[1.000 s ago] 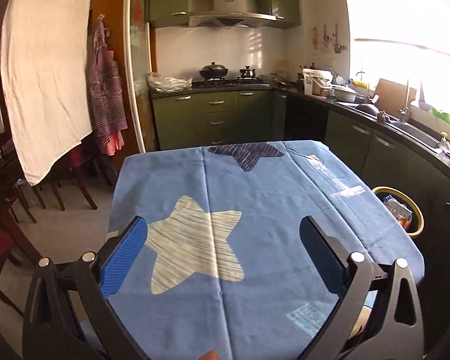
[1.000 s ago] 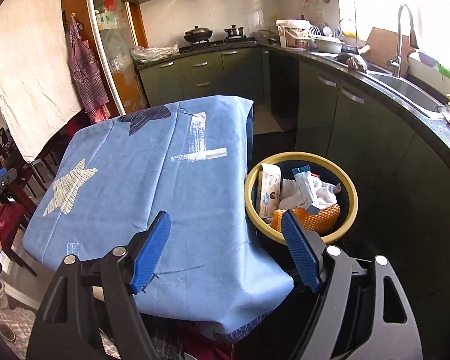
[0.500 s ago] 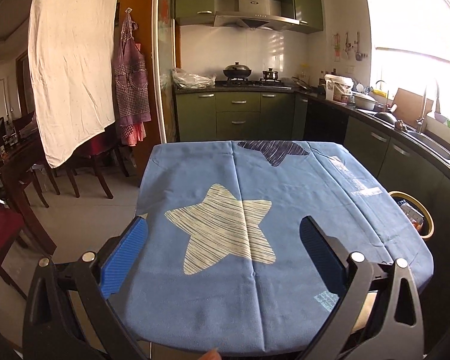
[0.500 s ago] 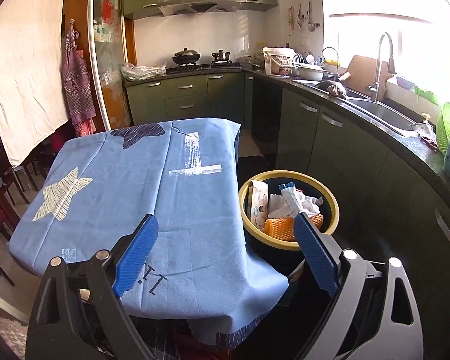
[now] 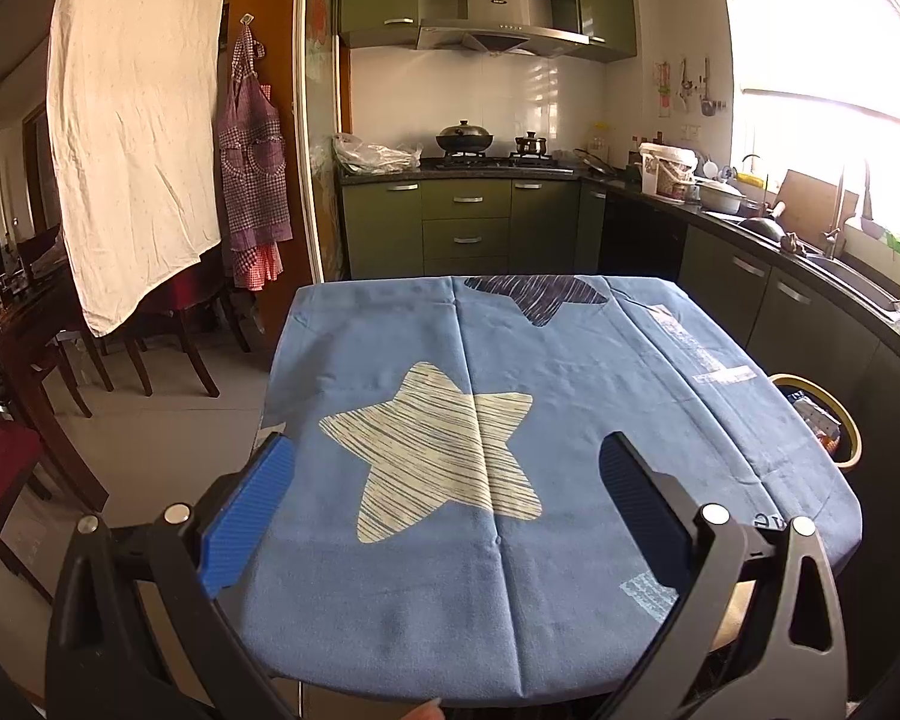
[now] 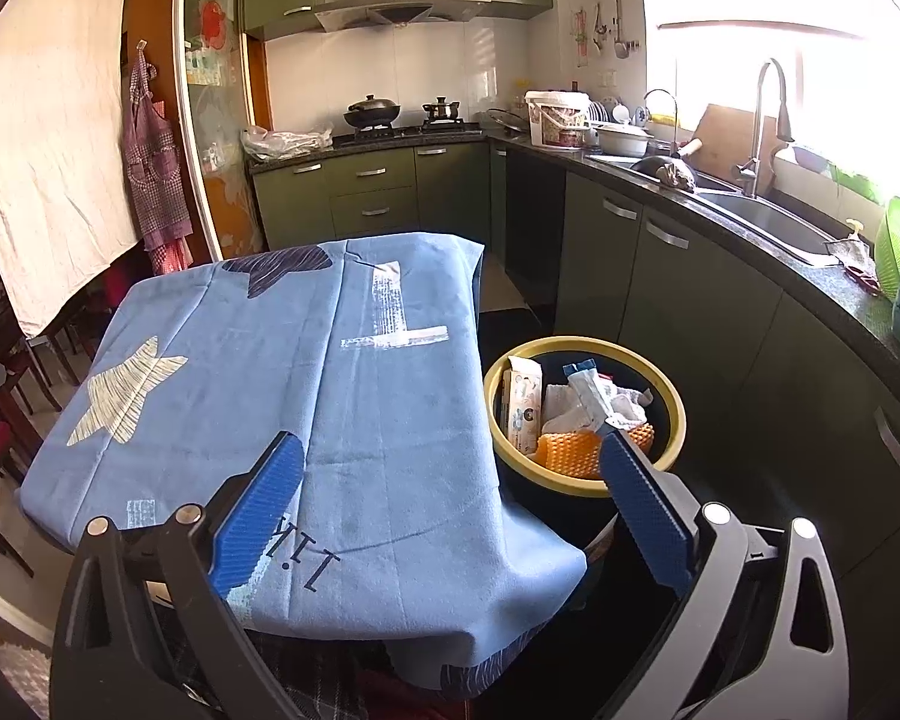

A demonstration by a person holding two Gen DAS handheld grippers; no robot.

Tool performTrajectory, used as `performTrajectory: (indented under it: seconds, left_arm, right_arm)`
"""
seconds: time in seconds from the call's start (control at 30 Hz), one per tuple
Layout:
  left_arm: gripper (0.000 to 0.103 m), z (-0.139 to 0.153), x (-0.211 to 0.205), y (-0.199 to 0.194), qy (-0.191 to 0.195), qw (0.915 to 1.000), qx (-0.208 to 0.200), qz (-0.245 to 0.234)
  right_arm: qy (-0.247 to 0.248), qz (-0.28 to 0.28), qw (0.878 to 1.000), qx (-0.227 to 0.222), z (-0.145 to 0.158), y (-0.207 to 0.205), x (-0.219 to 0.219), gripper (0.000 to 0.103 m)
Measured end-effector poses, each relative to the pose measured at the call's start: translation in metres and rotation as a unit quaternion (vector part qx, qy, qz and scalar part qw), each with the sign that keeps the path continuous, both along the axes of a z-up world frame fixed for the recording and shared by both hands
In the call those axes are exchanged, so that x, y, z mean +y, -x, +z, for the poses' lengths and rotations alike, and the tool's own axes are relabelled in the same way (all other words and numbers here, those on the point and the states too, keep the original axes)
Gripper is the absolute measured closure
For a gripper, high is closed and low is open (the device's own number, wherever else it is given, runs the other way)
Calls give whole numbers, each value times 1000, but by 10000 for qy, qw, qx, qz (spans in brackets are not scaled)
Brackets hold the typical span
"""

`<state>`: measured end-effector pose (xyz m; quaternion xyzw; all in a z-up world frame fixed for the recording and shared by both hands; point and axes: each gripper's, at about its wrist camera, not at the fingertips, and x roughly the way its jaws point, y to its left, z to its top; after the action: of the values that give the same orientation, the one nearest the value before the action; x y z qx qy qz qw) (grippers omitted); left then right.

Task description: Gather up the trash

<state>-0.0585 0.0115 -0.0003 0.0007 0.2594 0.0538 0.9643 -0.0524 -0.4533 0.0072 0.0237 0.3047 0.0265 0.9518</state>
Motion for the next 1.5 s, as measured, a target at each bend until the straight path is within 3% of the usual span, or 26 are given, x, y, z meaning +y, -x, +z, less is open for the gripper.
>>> performTrajectory:
  seconds: [1.5]
  left_arm:
    - [6,0,1,-1,29,10000,50,-76]
  right_arm:
    - [-76,58,9999,45,-4,0,8,5]
